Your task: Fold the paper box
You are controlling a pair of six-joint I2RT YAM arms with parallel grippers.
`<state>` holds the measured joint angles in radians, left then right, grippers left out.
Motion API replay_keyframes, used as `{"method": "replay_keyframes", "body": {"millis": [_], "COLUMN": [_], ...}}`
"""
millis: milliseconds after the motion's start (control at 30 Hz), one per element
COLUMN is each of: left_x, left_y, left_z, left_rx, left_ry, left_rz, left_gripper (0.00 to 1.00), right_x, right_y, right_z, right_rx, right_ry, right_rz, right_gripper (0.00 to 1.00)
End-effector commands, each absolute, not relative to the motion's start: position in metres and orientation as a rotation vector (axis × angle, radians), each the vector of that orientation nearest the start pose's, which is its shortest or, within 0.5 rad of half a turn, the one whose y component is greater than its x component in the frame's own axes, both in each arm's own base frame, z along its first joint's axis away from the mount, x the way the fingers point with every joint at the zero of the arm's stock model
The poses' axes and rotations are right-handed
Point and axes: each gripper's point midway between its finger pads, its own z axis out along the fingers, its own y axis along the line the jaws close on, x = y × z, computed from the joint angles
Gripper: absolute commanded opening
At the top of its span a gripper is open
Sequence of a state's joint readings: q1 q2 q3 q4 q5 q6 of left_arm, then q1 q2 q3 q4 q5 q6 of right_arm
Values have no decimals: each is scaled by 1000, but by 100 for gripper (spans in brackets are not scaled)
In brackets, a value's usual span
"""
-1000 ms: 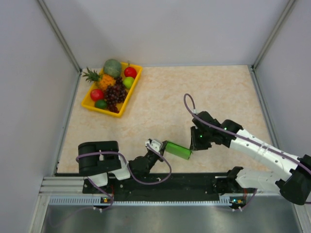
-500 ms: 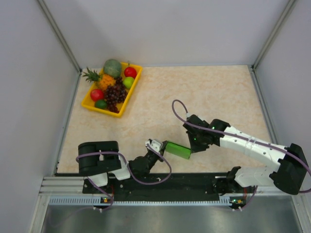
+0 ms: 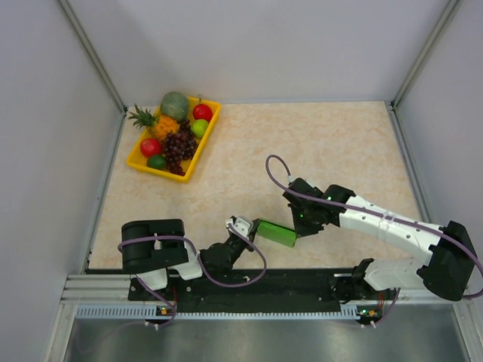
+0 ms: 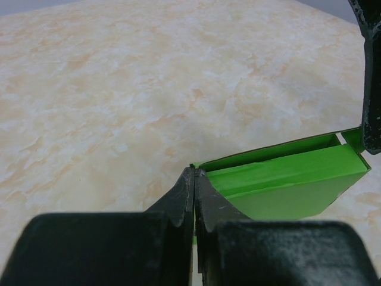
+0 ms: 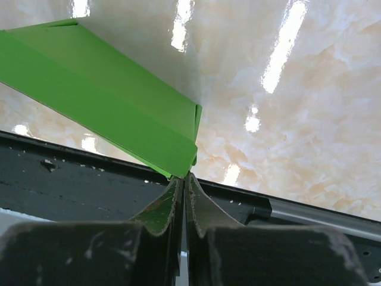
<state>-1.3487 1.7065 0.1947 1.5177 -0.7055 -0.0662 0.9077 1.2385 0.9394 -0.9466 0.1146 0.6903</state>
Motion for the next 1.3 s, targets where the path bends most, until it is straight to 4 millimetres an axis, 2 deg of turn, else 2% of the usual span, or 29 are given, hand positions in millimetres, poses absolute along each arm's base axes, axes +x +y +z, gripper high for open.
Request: {"method": "replay_keyframes", "body": {"millis": [0,233,567,700,933,1067,1167,1267], "left_x": [177,176,175,175,174,173,172,173], "left_y": [-307,-308,-308,-309,-309,-310,-310,-311], "left_z": [91,91,91,92,92,92,92,92], "left_rx": [467,473,477,480,484,488,491,489], "left_ry": [1513,1511,1508,1505,1503,1501,1501,1500], "left_rz": [-589,-587,-585,-584,-580,-581,-580,-580], "left_gripper": [0,0,0,0,0,0,0,0], "right_x": [154,148,141,144,149,158,159,156], "right_y": [201,216,229,229,224,220,221,216], "right_z": [117,136,137,138,128,132,135,130], "right_rx": [-246,-206,-157,-101,19,112,122,55], "right_ry": [2736,2730,2768,2753,2743,2704,2688,2722], "right_rz": [261,459,710,780,850,920,959,908], "right_gripper": [0,0,0,0,0,0,0,0]}}
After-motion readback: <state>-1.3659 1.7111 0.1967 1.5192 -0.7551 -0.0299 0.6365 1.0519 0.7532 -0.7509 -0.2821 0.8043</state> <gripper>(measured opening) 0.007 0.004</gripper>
